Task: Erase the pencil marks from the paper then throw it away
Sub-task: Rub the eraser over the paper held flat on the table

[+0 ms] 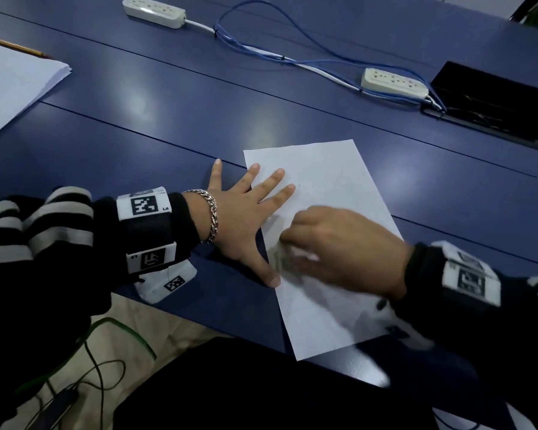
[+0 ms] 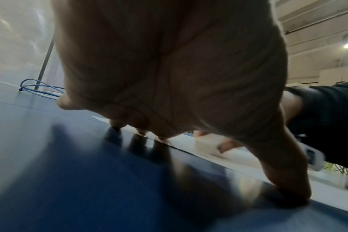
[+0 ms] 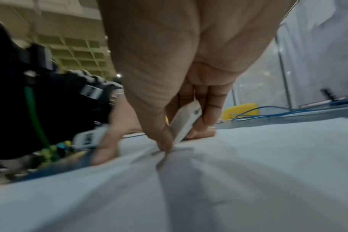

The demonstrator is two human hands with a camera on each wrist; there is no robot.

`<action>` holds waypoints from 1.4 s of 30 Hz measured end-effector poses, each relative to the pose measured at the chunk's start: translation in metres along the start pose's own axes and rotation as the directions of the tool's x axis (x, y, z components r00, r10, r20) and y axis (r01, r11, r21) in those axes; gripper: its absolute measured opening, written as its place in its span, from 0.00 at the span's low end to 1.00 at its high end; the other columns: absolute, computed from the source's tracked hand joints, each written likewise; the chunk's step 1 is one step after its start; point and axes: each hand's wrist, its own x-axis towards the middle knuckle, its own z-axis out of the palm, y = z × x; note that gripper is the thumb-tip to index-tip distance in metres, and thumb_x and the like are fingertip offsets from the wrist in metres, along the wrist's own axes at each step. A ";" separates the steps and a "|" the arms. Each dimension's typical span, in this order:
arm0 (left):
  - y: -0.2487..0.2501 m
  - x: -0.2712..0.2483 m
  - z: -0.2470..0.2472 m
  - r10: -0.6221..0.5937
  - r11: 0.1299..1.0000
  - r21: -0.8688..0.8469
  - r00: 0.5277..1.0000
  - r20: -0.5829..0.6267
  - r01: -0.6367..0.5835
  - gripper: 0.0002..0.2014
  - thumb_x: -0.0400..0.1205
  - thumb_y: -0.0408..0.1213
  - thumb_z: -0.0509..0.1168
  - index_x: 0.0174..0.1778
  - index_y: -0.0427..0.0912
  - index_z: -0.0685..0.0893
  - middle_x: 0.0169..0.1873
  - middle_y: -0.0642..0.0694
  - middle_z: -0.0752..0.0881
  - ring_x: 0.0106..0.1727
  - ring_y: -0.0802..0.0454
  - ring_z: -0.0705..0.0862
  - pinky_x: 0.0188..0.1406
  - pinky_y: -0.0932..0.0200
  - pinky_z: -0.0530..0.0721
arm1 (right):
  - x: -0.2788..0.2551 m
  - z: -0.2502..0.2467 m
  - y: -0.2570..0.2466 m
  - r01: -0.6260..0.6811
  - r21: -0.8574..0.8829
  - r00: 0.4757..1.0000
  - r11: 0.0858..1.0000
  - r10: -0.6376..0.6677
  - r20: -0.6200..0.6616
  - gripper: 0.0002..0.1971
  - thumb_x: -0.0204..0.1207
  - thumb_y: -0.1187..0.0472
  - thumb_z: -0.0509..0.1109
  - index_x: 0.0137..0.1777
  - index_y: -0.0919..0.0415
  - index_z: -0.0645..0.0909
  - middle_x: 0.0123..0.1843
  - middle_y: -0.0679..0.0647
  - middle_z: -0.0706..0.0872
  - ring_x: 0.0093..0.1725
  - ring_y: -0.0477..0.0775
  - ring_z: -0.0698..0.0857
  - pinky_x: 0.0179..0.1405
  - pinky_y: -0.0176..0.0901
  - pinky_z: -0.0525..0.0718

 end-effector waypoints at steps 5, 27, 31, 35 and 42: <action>0.000 0.000 -0.001 -0.010 1.000 0.014 1.000 0.002 0.009 0.78 0.50 0.94 0.58 0.83 0.62 0.18 0.84 0.57 0.18 0.87 0.41 0.22 0.72 0.08 0.32 | 0.013 -0.009 0.036 -0.168 -0.075 0.981 0.983 0.160 -0.107 0.17 0.78 0.43 0.61 0.53 0.53 0.84 0.49 0.50 0.84 0.51 0.58 0.84 0.50 0.56 0.84; -0.005 -0.009 -0.001 0.003 0.998 0.065 1.000 0.004 -0.003 0.71 0.58 0.93 0.53 0.85 0.61 0.20 0.85 0.54 0.18 0.88 0.40 0.23 0.78 0.19 0.25 | -0.081 0.000 0.058 -0.509 0.150 0.834 0.847 0.529 -0.158 0.14 0.78 0.43 0.72 0.59 0.46 0.85 0.50 0.44 0.86 0.51 0.51 0.85 0.53 0.48 0.83; -0.010 -0.011 -0.009 0.015 1.000 -0.024 0.999 -0.051 -0.016 0.64 0.63 0.91 0.49 0.91 0.59 0.41 0.92 0.52 0.38 0.92 0.44 0.40 0.87 0.27 0.36 | -0.095 0.010 0.043 -0.510 0.166 0.843 0.844 0.528 -0.099 0.15 0.78 0.40 0.68 0.60 0.44 0.83 0.52 0.40 0.84 0.53 0.48 0.85 0.53 0.50 0.84; -0.008 -0.004 -0.017 0.039 0.997 0.067 0.978 -0.205 -0.026 0.58 0.67 0.88 0.47 0.88 0.54 0.57 0.80 0.48 0.66 0.79 0.44 0.73 0.82 0.40 0.67 | -0.095 0.016 0.011 -0.415 0.149 0.904 0.897 0.425 -0.040 0.14 0.80 0.42 0.66 0.63 0.42 0.79 0.54 0.38 0.80 0.54 0.46 0.83 0.51 0.46 0.84; 0.008 0.019 -0.037 0.089 0.990 0.130 0.943 -0.320 -0.049 0.53 0.72 0.82 0.60 0.90 0.57 0.58 0.78 0.47 0.72 0.75 0.43 0.75 0.74 0.45 0.74 | -0.095 0.008 -0.021 -0.323 0.058 0.943 0.945 0.316 0.102 0.14 0.83 0.45 0.61 0.66 0.42 0.76 0.58 0.39 0.79 0.58 0.47 0.80 0.51 0.46 0.83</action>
